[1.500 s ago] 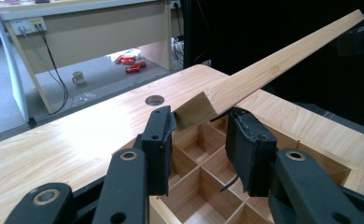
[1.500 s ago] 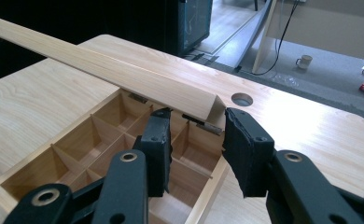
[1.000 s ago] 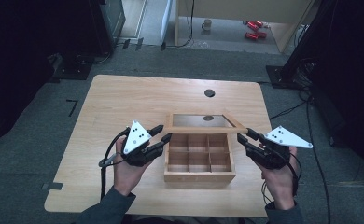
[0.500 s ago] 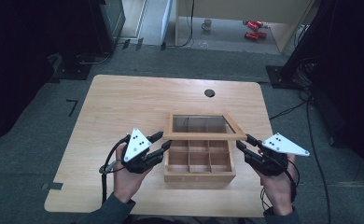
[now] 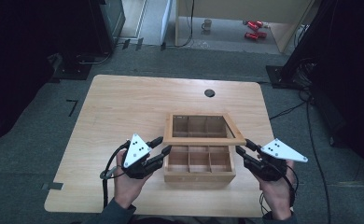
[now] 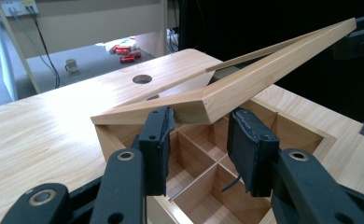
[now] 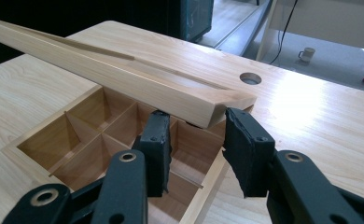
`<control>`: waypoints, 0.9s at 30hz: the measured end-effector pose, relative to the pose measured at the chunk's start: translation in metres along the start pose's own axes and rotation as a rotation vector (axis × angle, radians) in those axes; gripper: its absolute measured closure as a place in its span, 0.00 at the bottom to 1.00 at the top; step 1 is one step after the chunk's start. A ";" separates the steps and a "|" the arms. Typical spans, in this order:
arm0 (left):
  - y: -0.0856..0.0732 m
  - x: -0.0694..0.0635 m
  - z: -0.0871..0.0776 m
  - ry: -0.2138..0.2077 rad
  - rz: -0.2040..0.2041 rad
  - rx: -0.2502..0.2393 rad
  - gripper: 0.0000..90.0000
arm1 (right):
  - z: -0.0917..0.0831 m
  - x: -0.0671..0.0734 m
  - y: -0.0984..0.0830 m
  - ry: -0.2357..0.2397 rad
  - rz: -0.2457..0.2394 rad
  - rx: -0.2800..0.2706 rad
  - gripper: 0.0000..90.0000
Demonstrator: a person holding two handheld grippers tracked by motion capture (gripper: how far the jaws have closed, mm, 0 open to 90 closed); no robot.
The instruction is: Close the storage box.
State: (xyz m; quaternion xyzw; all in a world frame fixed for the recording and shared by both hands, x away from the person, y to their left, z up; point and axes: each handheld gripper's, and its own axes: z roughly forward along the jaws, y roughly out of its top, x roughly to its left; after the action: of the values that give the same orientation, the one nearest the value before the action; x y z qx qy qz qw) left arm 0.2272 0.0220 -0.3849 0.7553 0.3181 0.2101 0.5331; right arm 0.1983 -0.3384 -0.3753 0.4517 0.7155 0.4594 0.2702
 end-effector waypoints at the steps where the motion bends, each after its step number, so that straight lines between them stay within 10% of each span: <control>1: -0.001 0.000 0.000 0.003 0.001 0.000 0.67 | 0.000 0.000 -0.001 0.001 0.001 -0.001 0.68; 27: -0.015 -0.010 0.000 0.030 0.026 0.011 0.66 | -0.001 0.004 -0.016 0.007 0.019 0.012 0.68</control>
State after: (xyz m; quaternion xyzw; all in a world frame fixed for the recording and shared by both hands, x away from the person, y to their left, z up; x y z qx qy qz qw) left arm 0.2164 0.0188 -0.3988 0.7591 0.3175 0.2261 0.5213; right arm 0.1898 -0.3381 -0.3895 0.4582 0.7150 0.4592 0.2606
